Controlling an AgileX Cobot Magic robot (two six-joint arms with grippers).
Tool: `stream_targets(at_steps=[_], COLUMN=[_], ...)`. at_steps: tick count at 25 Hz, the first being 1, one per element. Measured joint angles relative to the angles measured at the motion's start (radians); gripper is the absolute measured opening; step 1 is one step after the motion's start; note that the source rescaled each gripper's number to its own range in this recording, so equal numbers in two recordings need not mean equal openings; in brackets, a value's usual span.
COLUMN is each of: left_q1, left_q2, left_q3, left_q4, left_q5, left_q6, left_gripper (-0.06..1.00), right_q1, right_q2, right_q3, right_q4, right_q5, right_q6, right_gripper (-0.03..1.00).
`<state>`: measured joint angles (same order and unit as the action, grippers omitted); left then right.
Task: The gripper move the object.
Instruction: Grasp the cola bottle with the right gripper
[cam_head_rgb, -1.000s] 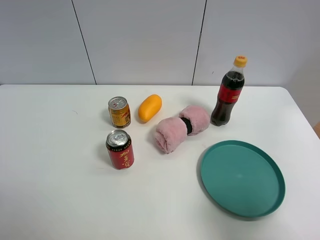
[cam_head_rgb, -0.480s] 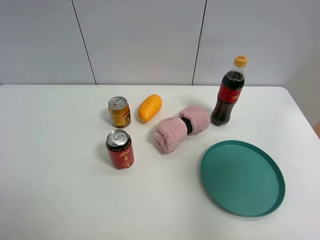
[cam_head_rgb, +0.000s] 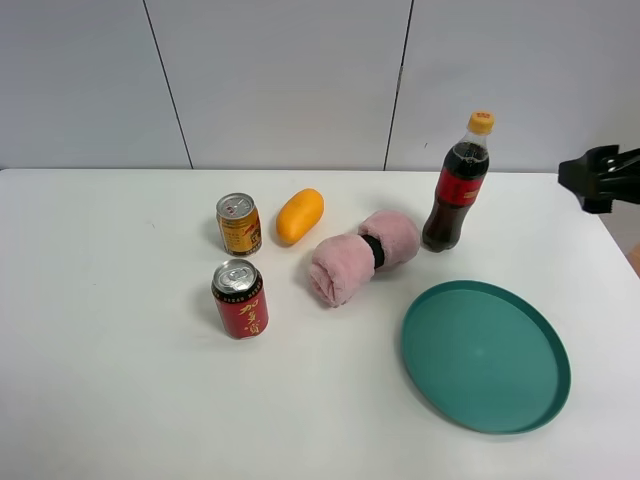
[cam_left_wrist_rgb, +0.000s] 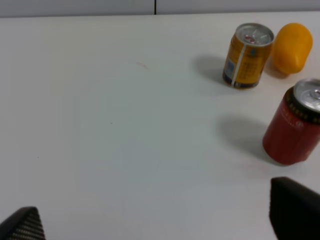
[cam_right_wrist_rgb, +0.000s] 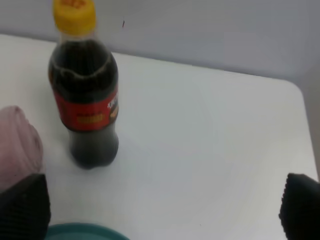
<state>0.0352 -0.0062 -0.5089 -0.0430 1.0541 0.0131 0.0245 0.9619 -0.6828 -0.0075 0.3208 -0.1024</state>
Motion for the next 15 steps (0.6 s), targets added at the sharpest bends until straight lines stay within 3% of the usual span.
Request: stream_targets(at_steps=[15], left_q1=[0.0], left_q2=[0.0], left_q3=[0.0], left_q4=[0.0], left_q5=[0.0], left_q6=[0.0], left_gripper=[1.0], right_q1=[0.0], right_q2=[0.098], right_q3=[0.413], right_q4=[0.019], right_q5=[-0.759], right_q6=[-0.044], right_gripper=[1.0])
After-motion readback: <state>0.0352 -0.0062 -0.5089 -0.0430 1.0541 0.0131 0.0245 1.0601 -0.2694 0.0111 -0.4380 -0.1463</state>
